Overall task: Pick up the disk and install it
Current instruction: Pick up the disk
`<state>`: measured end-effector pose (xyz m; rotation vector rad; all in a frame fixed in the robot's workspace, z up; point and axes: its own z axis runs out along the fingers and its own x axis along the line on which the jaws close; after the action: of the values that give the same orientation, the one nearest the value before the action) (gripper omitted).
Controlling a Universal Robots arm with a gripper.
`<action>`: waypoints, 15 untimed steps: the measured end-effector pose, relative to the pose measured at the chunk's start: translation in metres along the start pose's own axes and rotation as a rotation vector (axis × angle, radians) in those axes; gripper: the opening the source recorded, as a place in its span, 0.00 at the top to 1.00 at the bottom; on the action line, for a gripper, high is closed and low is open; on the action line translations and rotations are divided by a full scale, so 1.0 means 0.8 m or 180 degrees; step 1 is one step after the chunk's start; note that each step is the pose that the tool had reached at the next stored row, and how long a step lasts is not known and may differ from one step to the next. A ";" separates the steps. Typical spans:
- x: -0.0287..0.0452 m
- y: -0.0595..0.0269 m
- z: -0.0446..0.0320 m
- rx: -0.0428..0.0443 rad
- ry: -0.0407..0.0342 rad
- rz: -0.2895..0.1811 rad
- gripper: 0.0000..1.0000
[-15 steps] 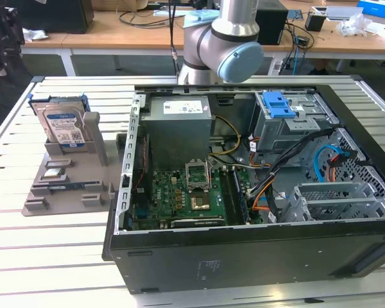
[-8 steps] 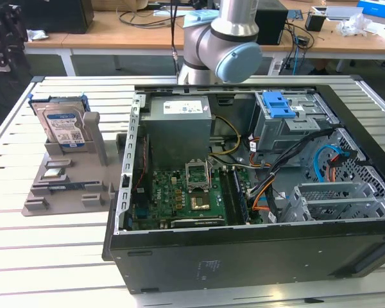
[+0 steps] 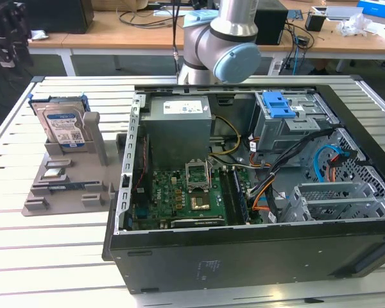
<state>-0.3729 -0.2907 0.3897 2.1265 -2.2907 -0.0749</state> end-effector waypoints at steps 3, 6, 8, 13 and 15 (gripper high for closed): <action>-0.0050 0.000 0.0002 0.0000 0.0000 0.0000 0.52; -0.0107 0.000 0.0004 0.0000 0.0000 0.0000 0.52; -0.0134 -0.001 0.0005 0.0000 0.0000 0.0000 0.52; -0.0219 -0.001 0.0008 0.0000 0.0001 0.0000 0.52; -0.0247 -0.002 0.0009 0.0000 0.0001 0.0001 0.52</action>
<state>-0.3702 -0.2711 0.3893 2.1262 -2.2907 -0.0743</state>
